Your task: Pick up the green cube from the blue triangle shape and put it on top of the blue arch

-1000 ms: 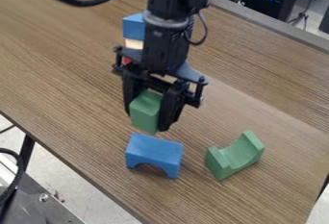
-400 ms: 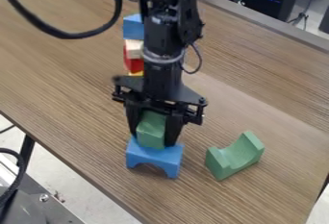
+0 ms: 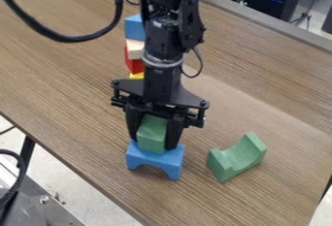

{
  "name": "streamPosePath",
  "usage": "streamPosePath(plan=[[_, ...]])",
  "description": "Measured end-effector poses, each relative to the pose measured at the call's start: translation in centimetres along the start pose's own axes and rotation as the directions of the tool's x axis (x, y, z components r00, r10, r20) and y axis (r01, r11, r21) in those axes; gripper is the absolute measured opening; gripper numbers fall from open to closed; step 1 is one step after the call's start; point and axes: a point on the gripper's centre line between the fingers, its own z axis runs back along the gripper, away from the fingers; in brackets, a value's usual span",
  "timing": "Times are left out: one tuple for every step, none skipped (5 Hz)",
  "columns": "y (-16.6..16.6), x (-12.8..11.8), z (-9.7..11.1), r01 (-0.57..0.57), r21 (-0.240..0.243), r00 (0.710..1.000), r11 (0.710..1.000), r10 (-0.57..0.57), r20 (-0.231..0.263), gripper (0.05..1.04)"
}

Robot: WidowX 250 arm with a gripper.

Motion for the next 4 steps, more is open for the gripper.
streamPosePath(plan=[[0.2, -0.5, 0.8, -0.002, 0.021, 1.000, 1.000, 0.002, 0.003, 0.598], [0.2, -0.8, 1.3, -0.002, 0.013, 1.000, 1.000, 0.002, 0.006, 0.598], [0.3, -0.8, 2.1, 0.011, 0.012, 0.999, 1.000, -0.012, 0.032, 0.598], [0.2, -0.9, 2.2, 0.019, 0.011, 0.999, 1.000, -0.019, 0.035, 0.598]])
